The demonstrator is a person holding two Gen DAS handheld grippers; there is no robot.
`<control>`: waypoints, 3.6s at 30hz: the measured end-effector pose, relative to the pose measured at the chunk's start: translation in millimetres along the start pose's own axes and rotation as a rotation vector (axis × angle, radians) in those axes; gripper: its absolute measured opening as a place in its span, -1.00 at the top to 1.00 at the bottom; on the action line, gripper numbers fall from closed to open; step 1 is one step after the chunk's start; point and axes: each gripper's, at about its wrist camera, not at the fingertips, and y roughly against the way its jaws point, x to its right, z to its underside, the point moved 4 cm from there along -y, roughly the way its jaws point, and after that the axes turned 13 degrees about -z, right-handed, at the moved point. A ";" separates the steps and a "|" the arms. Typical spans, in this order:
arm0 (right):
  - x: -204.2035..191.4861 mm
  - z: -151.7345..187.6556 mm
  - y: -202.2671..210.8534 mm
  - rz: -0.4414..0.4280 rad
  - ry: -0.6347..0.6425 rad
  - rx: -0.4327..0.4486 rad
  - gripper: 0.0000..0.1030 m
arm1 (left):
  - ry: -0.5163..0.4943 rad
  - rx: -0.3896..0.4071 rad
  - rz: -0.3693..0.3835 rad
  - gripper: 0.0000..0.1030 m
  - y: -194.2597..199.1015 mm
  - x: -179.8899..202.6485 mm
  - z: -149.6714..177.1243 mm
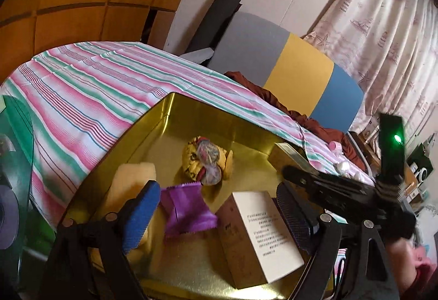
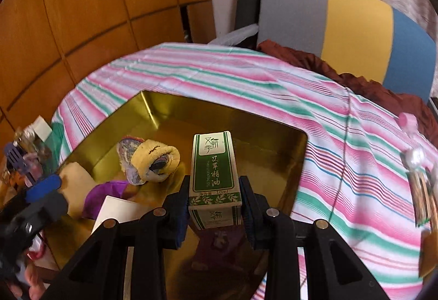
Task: Organize objects
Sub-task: 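Carry the pouch and soap box into the gold tray and open both tools, then move the right tool back to the pile and grasp a yellow sponge, then grasp another yellow sponge with the left tool while the right tool holds its sponge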
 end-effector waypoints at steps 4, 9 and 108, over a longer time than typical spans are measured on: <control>1.5 -6.1 -13.8 0.007 0.002 -0.035 0.36 | -0.002 -0.006 0.001 -0.70 1.4 0.5 2.7; 5.6 -7.2 -10.4 0.020 -0.033 -0.002 0.11 | -0.015 -0.007 -0.010 -0.70 1.7 1.7 1.5; 285.6 222.1 264.7 0.840 -0.695 0.545 0.02 | -0.418 -0.525 0.277 -1.00 -105.0 483.6 127.1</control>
